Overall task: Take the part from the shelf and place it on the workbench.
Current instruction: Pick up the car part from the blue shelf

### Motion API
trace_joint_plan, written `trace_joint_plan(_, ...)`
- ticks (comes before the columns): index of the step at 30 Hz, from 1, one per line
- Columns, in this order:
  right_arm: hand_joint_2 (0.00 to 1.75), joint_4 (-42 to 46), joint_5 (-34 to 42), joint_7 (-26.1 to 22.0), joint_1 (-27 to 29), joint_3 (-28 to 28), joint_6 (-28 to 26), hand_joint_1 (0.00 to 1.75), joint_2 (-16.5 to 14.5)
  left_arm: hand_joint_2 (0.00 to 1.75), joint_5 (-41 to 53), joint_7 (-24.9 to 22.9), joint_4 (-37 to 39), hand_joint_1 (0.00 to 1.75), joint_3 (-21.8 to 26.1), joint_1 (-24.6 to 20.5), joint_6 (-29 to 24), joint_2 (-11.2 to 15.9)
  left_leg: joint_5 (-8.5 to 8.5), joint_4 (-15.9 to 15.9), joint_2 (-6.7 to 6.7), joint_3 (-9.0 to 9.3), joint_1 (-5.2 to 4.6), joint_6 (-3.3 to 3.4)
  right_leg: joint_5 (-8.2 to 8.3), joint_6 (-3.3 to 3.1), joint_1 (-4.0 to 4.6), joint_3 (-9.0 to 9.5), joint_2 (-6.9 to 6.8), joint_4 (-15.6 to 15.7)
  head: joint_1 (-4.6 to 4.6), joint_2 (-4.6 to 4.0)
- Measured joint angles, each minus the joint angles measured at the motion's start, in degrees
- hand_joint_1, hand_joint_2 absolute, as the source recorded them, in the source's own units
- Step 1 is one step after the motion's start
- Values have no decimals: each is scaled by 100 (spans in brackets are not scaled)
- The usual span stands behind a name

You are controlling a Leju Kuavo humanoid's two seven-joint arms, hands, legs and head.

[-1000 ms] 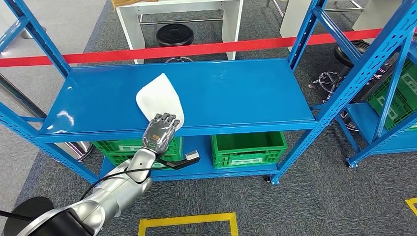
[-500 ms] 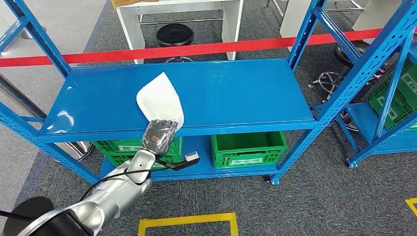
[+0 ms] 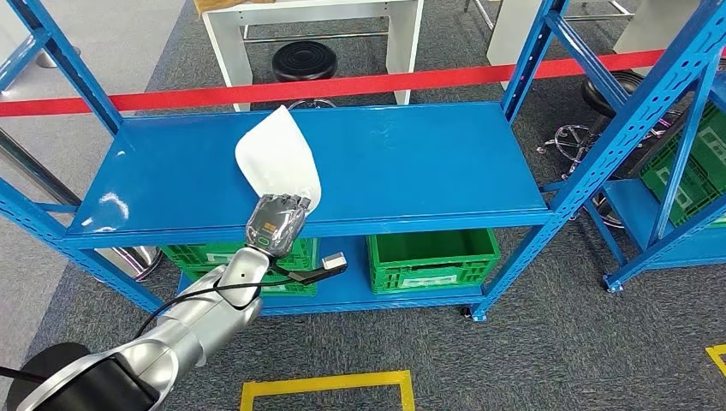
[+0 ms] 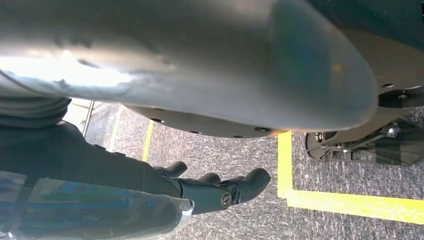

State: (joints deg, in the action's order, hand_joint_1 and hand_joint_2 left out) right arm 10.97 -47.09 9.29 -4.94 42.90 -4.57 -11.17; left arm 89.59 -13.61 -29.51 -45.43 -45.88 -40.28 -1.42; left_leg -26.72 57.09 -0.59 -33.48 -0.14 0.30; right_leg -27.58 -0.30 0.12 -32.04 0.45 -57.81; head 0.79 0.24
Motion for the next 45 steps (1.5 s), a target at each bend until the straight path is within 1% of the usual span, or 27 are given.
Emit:
trace_joint_plan(5, 0, 0, -65, 12, -1, 18, 4, 0, 0, 175, 7, -55, 0, 175, -32, -8, 0, 7, 0, 0, 0, 0, 0, 0, 0, 0, 0, -1, 0, 0, 0, 0)
trace_joint_plan(7, 0, 0, -83, 36, -2, 20, 3, 0, 0, 175, -4, 35, -42, 175, -8, 3, 0, -8, 0, 0, 0, 0, 0, 0, 0, 0, 0, -1, 0, 0, -1, 0)
trace_joint_plan(8, 0, 0, -84, 51, -3, 23, 1, 0, 0, 175, -58, 164, -106, 175, 30, 23, 0, -18, 0, 0, 0, 0, 0, 0, 0, 0, -1, -1, 0, 0, -1, 0)
trace_joint_plan(9, 0, 0, -81, 64, -3, 30, -4, 0, 0, 175, -202, 395, -199, 175, 99, 58, 0, -41, 0, 0, 0, 0, -1, 0, 0, 0, -1, -1, 0, 0, 1, 0)
trace_joint_plan(10, 0, 0, -79, 77, -3, 41, -12, 0, 0, 175, -474, 764, -304, 175, 216, 107, 0, -93, 0, 0, -1, 0, -1, 0, -1, 1, -2, -1, -1, 0, 1, 0)
trace_joint_plan(14, 0, 0, -80, 103, -8, 85, -60, 0, -1, 175, -1998, 2629, -555, 175, 1010, 298, 0, -509, -1, 1, -2, -2, -3, 1, -3, 5, -4, 0, -1, 0, -1, 0)
trace_joint_plan(16, 0, 0, -86, 106, -6, 95, -63, 0, -2, 175, -2325, 3175, -644, 175, 1361, 363, 0, -723, -2, 1, 0, -2, -4, 1, -2, 5, -6, 0, 1, 1, -1, 0)
trace_joint_plan(17, 0, 0, -88, 108, -5, 103, -63, 0, -2, 175, -2268, 3274, -732, 175, 1493, 408, 0, -803, -2, 1, 0, -2, -4, 1, -2, 5, -6, -1, 1, 1, 0, 0)
trace_joint_plan(19, 0, 0, -90, 113, -5, 119, -63, 0, -2, 175, -1837, 3253, -1008, 175, 1679, 524, 0, -907, -5, 6, -2, -2, -10, 4, -1, 8, -10, 0, 1, 4, 0, 0)
trace_joint_plan(21, 0, 0, -96, 116, -6, 128, -63, 0, -4, 175, -1488, 3193, -1293, 175, 1792, 627, 0, -970, -11, 9, -3, -2, -17, 11, 1, 11, -15, 1, 0, 6, 1, 0)
trace_joint_plan(24, 0, 0, -107, 118, -5, 132, -62, 0, -8, 175, -1367, 3151, -1551, 175, 1893, 710, 0, -1021, -20, 10, -1, -2, -26, 24, -2, 16, -23, 1, 1, 6, 2, 0)
trace_joint_plan(28, 0, -2, -107, 122, -6, 155, -61, 0, -13, 175, -1200, 3159, -1748, 175, 1967, 774, 4, -1061, -35, 15, -4, -1, -57, 63, -8, 63, -59, 5, 0, 12, 2, 0)
trace_joint_plan(30, 0, -2, -99, 123, -9, 190, -61, 0, -21, 175, -1189, 3197, -1801, 175, 1952, 789, 35, -1109, -6, -14, 5, 15, -53, 112, -19, 100, -71, 2, -1, -1, 4, 0)
trace_joint_plan(31, 0, -2, -95, 122, -9, 208, -60, 0, -24, 175, -1257, 3224, -1839, 175, 1916, 798, 62, -1138, 17, -38, 15, 29, -37, 139, -72, 121, -70, -25, -2, -69, 1, 0)
trace_joint_plan(32, 0, -2, -90, 121, -10, 223, -58, 0, -23, 175, -1346, 3254, -1893, 175, 1864, 814, 94, -1166, 36, -63, 26, 43, -18, 163, -181, 142, -71, -95, -3, -232, -5, 0)
trace_joint_plan(33, 0, -2, -87, 120, -9, 238, -55, 0, -21, 175, -1444, 3276, -1971, 175, 1795, 840, 136, -1187, 46, -81, 39, 54, -1, 178, -352, 163, -74, -225, -4, -521, -10, 0)
trace_joint_plan(35, 0, -2, -85, 118, -7, 262, -48, 0, -15, 175, -1575, 3296, -2132, 175, 1652, 917, 204, -1202, 44, -82, 55, 53, 3, 183, -690, 212, -88, -584, -5, -1292, -17, 0)
trace_joint_plan(36, 0, -2, -85, 117, -6, 272, -44, 0, -11, 175, -1622, 3297, -2204, 175, 1590, 965, 239, -1201, 43, -81, 62, 53, 8, 182, -761, 232, -99, -728, -5, -1584, -17, 0)
trace_joint_plan(37, 0, -2, -87, 115, -6, 279, -40, 0, -7, 175, -1682, 3305, -2270, 175, 1533, 1013, 267, -1198, 41, -79, 67, 53, 18, 176, -715, 251, -116, -776, -7, -1667, -19, 0)
trace_joint_plan(38, 0, -2, -90, 111, -6, 285, -38, 0, -2, 175, -1766, 3322, -2339, 175, 1477, 1053, 291, -1192, 37, -71, 68, 53, 35, 162, -563, 271, -140, -710, -10, -1510, -18, 0)
trace_joint_plan(39, 0, -2, -99, 107, -6, 294, -36, 0, 4, 175, -1875, 3353, -2412, 175, 1421, 1084, 313, -1184, 28, -54, 67, 52, 56, 139, -352, 299, -173, -544, -19, -1155, -19, 0)
trace_joint_plan(40, 0, -4, -115, 104, -7, 304, -31, 0, 4, 175, -2012, 3399, -2508, 175, 1358, 1113, 334, -1170, 12, -27, 64, 41, 70, 101, -195, 338, -202, -336, -27, -752, -22, 0)
trace_joint_plan(41, 0, -5, -136, 103, -8, 315, -26, 0, 2, 175, -2142, 3442, -2632, 175, 1297, 1144, 361, -1152, -4, 10, 57, 23, 74, 58, -77, 343, -219, -174, -12, -444, -25, 0)
trace_joint_plan(42, 0, -8, -159, 105, -9, 326, -20, 0, -2, 175, -2250, 3481, -2787, 175, 1226, 1188, 398, -1132, -14, 51, 46, 3, 68, 16, -36, 333, -228, -83, 3, -262, -29, 0)
trace_joint_plan(43, 0, -10, -177, 110, -10, 335, -15, 0, -7, 175, -2338, 3505, -2966, 175, 1144, 1243, 447, -1108, -12, 80, 32, -19, 59, -20, -50, 300, -221, -65, 24, -220, -30, 0)
trace_joint_plan(44, 0, -10, -187, 115, -11, 344, -15, 0, -8, 175, -2395, 3512, -3151, 175, 1055, 1303, 503, -1084, -3, 98, 21, -33, 57, -47, -35, 243, -214, -92, 45, -238, -29, 0)
trace_joint_plan(45, 0, -11, -189, 121, -13, 353, -20, 0, -9, 175, -2432, 3512, -3325, 175, 954, 1358, 554, -1058, 1, 111, 12, -46, 64, -69, -36, 201, -216, -117, 40, -240, -30, 0)
